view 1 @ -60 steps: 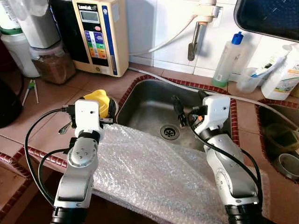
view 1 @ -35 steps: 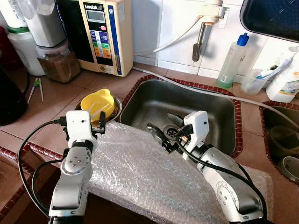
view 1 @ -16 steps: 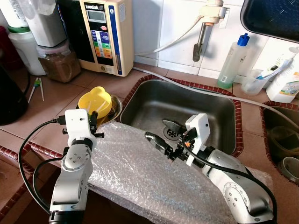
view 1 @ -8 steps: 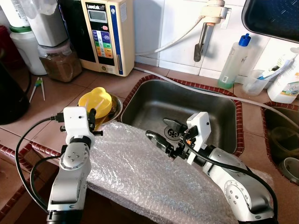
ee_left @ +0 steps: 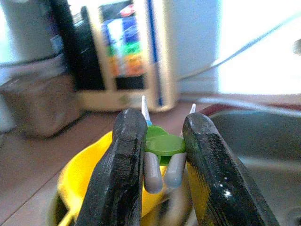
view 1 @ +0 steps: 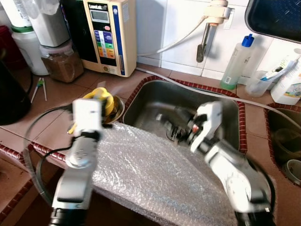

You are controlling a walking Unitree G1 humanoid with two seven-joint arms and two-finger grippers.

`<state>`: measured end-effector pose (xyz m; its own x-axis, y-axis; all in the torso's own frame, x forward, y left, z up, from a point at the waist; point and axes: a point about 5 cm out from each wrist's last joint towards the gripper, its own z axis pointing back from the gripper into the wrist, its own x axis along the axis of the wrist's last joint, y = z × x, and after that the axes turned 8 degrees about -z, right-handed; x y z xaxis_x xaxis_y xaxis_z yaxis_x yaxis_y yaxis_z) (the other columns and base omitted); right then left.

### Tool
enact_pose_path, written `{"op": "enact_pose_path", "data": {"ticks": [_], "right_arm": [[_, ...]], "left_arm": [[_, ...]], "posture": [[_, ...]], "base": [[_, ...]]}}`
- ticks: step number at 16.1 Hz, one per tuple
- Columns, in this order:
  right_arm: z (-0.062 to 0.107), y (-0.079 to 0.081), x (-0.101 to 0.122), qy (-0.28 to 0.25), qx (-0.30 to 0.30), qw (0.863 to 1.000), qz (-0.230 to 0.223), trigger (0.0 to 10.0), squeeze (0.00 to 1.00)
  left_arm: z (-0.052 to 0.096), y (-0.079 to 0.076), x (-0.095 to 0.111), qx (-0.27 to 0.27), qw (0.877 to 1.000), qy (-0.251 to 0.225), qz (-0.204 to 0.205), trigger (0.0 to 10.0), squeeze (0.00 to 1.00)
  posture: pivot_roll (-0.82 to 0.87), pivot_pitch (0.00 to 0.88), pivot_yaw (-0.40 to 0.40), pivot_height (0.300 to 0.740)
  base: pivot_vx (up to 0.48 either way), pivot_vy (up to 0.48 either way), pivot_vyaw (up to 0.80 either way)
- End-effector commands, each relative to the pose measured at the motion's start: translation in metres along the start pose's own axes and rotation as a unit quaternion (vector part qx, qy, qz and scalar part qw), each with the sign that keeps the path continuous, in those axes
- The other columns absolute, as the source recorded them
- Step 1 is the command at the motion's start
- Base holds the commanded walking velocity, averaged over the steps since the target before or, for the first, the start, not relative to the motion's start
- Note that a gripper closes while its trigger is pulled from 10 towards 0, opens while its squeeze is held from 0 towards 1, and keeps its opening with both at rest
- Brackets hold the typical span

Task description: Kitchen organization

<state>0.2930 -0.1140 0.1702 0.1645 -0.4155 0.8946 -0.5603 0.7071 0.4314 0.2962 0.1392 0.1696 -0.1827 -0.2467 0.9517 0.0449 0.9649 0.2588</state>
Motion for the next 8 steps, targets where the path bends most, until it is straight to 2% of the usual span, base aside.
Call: {"op": "enact_pose_path", "data": {"ticks": [1, 3, 4, 5, 8], "right_arm": [[0.002, -0.011, 0.006, -0.016, -0.027, 0.999, -0.014, 10.0, 0.0], [0.002, -0.016, 0.01, -0.027, -0.036, 0.998, -0.043, 10.0, 0.0], [0.0, -0.022, 0.013, -0.044, -0.046, 0.992, -0.111, 10.0, 0.0], [-0.001, -0.023, 0.015, -0.053, -0.047, 0.988, -0.141, 10.0, 0.0], [-0.004, -0.023, 0.016, -0.067, -0.062, 0.983, -0.157, 10.0, 0.0]], "left_arm": [[-0.002, -0.003, 0.013, -0.016, 0.999, -0.034, 0.003, 0.0, 0.0], [-0.004, -0.009, 0.019, -0.031, 0.998, -0.052, 0.016, 0.0, 0.0], [-0.005, -0.02, 0.027, -0.074, 0.993, -0.079, 0.043, 0.0, 0.0], [-0.005, -0.023, 0.03, -0.087, 0.991, -0.093, 0.045, 0.0, 0.0], [-0.005, -0.03, 0.032, -0.116, 0.985, -0.101, 0.076, 0.0, 0.0]], "posture": [[0.01, 0.018, 0.018, 0.74], [0.01, 0.019, 0.014, 0.74], [0.01, 0.019, 0.01, 0.74], [0.01, 0.02, 0.007, 0.74], [0.01, 0.021, 0.002, 0.74]], "base": [[0.0, 0.0, 0.0], [0.0, 0.0, 0.0], [0.0, 0.0, 0.0], [0.0, 0.0, 0.0], [0.0, 0.0, 0.0]]}}
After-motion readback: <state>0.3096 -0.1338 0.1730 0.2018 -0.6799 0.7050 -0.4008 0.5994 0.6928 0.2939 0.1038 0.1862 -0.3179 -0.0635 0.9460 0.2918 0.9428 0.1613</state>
